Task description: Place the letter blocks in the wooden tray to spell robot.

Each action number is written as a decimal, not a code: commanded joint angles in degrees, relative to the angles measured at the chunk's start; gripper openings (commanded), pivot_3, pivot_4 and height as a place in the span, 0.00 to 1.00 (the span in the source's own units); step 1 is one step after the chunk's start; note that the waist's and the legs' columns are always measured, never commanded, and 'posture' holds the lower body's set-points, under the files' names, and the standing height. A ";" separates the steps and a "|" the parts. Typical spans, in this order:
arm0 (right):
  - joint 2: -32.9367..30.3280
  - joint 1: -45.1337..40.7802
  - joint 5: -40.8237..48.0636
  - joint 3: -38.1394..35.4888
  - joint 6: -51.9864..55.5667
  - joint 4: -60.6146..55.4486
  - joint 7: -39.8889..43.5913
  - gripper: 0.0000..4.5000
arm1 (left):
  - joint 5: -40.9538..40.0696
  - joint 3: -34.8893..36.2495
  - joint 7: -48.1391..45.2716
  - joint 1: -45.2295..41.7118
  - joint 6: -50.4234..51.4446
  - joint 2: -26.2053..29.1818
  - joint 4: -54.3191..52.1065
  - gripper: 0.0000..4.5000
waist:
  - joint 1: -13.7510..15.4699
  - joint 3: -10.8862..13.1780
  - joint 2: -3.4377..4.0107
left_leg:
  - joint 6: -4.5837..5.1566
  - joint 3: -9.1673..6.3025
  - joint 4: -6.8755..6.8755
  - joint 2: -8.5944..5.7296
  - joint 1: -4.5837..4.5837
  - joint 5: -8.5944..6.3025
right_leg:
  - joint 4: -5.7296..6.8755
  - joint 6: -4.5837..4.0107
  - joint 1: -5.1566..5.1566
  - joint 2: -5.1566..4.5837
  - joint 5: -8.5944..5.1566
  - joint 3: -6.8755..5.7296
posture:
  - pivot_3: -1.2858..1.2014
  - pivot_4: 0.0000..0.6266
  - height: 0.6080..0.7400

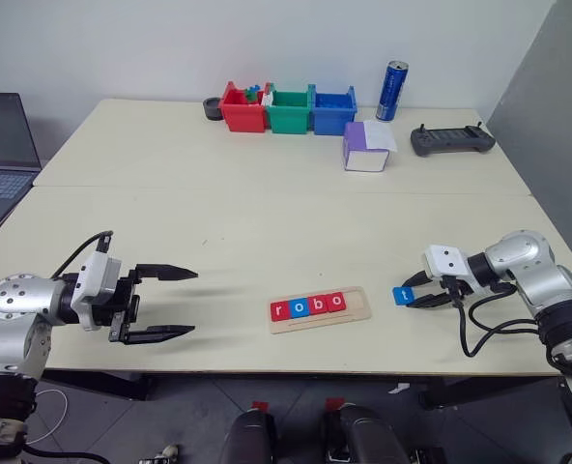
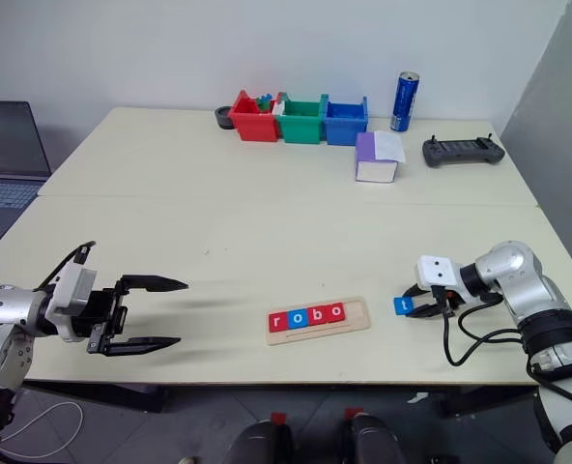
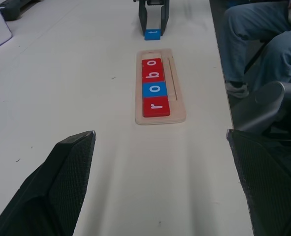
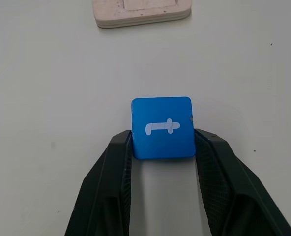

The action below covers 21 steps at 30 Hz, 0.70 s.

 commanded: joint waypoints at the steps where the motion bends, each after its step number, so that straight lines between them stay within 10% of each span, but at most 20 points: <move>1: 1.30 -1.54 3.76 -1.51 11.91 -13.89 -0.68 0.32 | 0.05 1.88 -0.35 -0.41 0.51 1.38 -1.30 1.00 | -0.05 0.02 0.04 | 0.00 0.01 -0.01 0.01 -0.02 0.00 | 0.01 0.00 -0.03 0.00 0.00 0.01 | 0.52 0.24 1.00; 21: 5.34 -1.21 -2.10 5.27 17.93 -22.33 -6.20 0.32 | 0.92 2.70 -0.35 -0.44 1.51 -0.08 -2.65 1.00 | 0.17 0.02 0.03 | 0.01 -0.01 0.02 -0.06 -0.07 -0.01 | -0.02 -0.02 -0.03 -0.08 -0.01 -0.02 | 0.52 0.24 1.00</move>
